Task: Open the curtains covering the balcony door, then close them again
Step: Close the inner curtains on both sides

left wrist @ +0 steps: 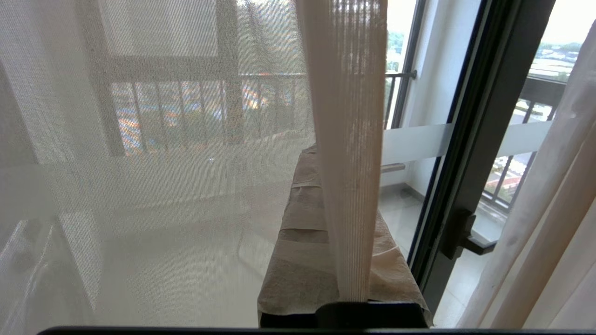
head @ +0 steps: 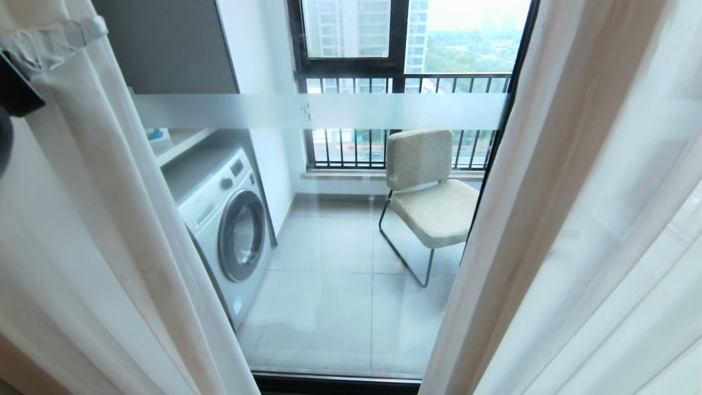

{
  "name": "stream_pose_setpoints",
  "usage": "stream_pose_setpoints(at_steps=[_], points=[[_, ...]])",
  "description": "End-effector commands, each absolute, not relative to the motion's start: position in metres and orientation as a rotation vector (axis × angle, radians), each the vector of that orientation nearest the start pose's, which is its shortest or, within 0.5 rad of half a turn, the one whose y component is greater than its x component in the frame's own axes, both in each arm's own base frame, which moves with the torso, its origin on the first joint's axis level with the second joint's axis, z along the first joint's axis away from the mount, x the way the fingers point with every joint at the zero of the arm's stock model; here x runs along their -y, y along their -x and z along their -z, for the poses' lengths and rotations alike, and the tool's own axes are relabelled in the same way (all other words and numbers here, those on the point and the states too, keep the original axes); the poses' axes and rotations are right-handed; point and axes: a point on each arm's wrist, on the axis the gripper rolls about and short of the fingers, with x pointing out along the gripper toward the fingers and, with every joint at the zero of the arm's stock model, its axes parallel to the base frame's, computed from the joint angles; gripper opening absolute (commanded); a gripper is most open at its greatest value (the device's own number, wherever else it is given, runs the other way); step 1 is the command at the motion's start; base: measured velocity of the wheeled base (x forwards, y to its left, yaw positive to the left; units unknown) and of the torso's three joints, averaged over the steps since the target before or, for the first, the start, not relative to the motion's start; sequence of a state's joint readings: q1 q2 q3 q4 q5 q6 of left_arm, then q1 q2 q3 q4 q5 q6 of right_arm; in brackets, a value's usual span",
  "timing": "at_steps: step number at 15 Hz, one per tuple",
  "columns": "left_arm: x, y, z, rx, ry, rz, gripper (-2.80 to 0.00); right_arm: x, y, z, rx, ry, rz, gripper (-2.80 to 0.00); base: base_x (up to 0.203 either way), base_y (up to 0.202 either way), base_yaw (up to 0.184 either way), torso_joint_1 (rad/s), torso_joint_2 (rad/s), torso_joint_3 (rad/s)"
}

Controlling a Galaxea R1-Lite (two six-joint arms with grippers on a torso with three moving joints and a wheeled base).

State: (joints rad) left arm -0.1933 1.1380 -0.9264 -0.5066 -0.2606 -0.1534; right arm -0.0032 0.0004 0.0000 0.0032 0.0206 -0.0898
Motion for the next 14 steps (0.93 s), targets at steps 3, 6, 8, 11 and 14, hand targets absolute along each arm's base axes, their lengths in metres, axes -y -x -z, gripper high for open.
stream_pose_setpoints(at_steps=[3,6,8,11,14], points=[[0.045,-0.149,-0.340,0.269,0.149,0.534,-2.80,-0.001,0.023,-0.075,-0.002,0.090,-0.019,-2.80,0.000,-0.192,0.005,0.003,0.00,0.002],[0.051,-0.147,-0.341,0.268,0.155,0.575,-2.80,-0.001,0.023,-0.075,-0.002,0.090,-0.019,-2.80,0.000,-0.190,0.002,0.004,0.00,0.005],[0.053,-0.143,-0.341,0.272,0.158,0.594,-2.80,-0.001,0.023,-0.075,-0.002,0.092,-0.019,-2.80,0.000,-0.195,0.004,0.004,0.00,0.004],[0.053,-0.141,-0.341,0.275,0.159,0.603,-2.80,-0.001,0.023,-0.075,-0.002,0.090,-0.019,-2.80,0.000,-0.194,0.002,0.001,0.00,0.002],[0.056,-0.140,-0.342,0.275,0.162,0.622,-2.80,-0.001,0.023,-0.075,-0.002,0.090,-0.019,-2.80,0.000,-0.192,0.001,0.001,0.00,0.003]])
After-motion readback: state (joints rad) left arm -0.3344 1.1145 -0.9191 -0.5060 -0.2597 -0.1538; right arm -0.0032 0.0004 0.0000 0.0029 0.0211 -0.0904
